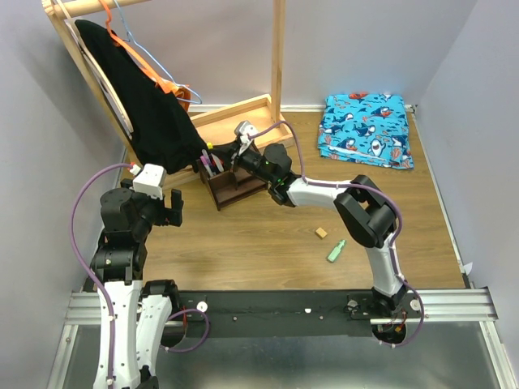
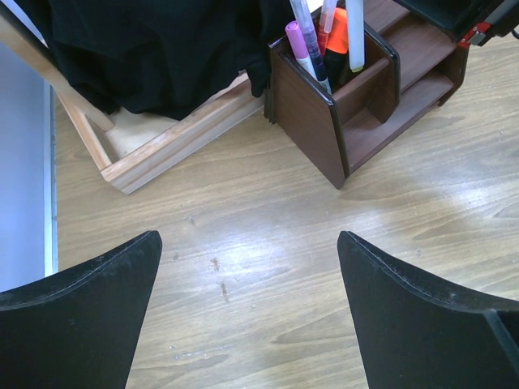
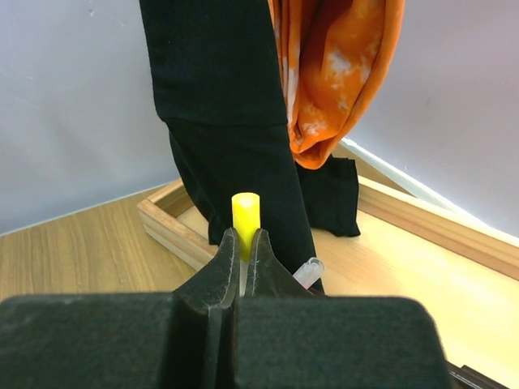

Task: Sort the stationery into containers
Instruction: Place the pen in the storage box.

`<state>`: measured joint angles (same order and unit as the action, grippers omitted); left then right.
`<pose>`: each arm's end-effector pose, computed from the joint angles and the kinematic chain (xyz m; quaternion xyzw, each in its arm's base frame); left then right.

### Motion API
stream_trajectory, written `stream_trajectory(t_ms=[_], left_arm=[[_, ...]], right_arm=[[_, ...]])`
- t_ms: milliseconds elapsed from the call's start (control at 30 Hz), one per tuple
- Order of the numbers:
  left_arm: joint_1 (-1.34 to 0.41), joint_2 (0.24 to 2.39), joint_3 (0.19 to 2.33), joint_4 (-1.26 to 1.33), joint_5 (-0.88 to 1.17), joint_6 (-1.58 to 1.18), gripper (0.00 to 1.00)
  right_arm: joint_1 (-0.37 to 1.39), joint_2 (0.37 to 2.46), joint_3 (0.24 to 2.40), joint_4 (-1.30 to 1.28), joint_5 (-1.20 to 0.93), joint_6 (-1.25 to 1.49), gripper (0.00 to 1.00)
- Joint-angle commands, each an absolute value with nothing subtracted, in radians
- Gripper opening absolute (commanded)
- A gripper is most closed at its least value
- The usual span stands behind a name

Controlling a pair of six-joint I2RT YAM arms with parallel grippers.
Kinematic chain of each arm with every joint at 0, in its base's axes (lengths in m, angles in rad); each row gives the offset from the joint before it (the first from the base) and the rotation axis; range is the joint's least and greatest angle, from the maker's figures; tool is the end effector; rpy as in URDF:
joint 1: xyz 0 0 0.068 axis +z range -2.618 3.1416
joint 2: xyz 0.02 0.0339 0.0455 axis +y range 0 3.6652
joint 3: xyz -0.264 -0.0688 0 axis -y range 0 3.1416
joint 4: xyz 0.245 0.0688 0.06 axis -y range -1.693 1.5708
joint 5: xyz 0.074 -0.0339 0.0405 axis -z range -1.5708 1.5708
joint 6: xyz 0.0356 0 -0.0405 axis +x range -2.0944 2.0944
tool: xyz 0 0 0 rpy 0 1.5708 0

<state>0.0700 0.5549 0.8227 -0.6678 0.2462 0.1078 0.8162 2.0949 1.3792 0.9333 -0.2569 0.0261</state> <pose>0.1163 -0.0005 0.3330 0.0835 0.8258 -0.0533 0.5553 0.3237 0.3575 0.2500 -0.3312 0.5347 0.3893 0.6729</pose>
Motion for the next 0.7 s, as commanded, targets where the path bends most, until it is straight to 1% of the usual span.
stream_trajectory(t_ms=[0,33,67,133,167,233,267,400,467,500,533,567,600,633,667], left_arm=[[0.069,0.548,0.844,-0.649,0.23,0.112,0.99],[0.071,0.548,0.842,-0.647,0.232,0.11,0.99],[0.071,0.543,0.842,-0.646,0.235,0.11,0.99],[0.071,0.54,0.842,-0.638,0.236,0.106,0.99],[0.071,0.537,0.842,-0.638,0.238,0.104,0.99],[0.069,0.529,0.841,-0.631,0.241,0.101,0.99],[0.071,0.52,0.839,-0.627,0.245,0.095,0.99],[0.071,0.494,0.828,-0.598,0.261,0.071,0.99],[0.071,0.471,0.822,-0.588,0.271,0.064,0.99],[0.071,0.46,0.821,-0.58,0.275,0.06,0.99],[0.069,0.453,0.821,-0.578,0.285,0.057,0.99],[0.069,0.439,0.821,-0.577,0.291,0.055,0.99],[0.071,0.43,0.821,-0.574,0.302,0.046,0.99],[0.071,0.422,0.818,-0.571,0.31,0.038,0.99],[0.069,0.405,0.813,-0.568,0.327,0.031,0.99]], right_arm=[[0.811,2.123,1.399,0.922,-0.27,0.018,0.01],[0.811,2.122,1.396,0.917,-0.27,0.017,0.02],[0.811,2.115,1.394,0.913,-0.27,0.014,0.06],[0.811,2.111,1.39,0.888,-0.27,0.009,0.17],[0.811,2.105,1.393,0.876,-0.262,0.009,0.27],[0.811,2.088,1.404,0.822,-0.256,-0.009,0.34],[0.811,2.079,1.408,0.804,-0.253,-0.021,0.39],[0.811,2.016,1.416,0.671,-0.239,-0.043,0.48],[0.811,1.968,1.431,0.6,-0.216,-0.046,0.51],[0.81,1.951,1.439,0.515,-0.195,-0.026,0.51],[0.811,1.916,1.448,0.461,-0.16,-0.009,0.51],[0.811,1.901,1.46,0.399,-0.056,-0.005,0.56],[0.811,1.887,1.483,0.258,-0.005,0.042,0.57],[0.81,1.87,1.491,0.188,0.058,0.055,0.59],[0.807,1.829,1.483,0.131,0.105,0.064,0.63]])
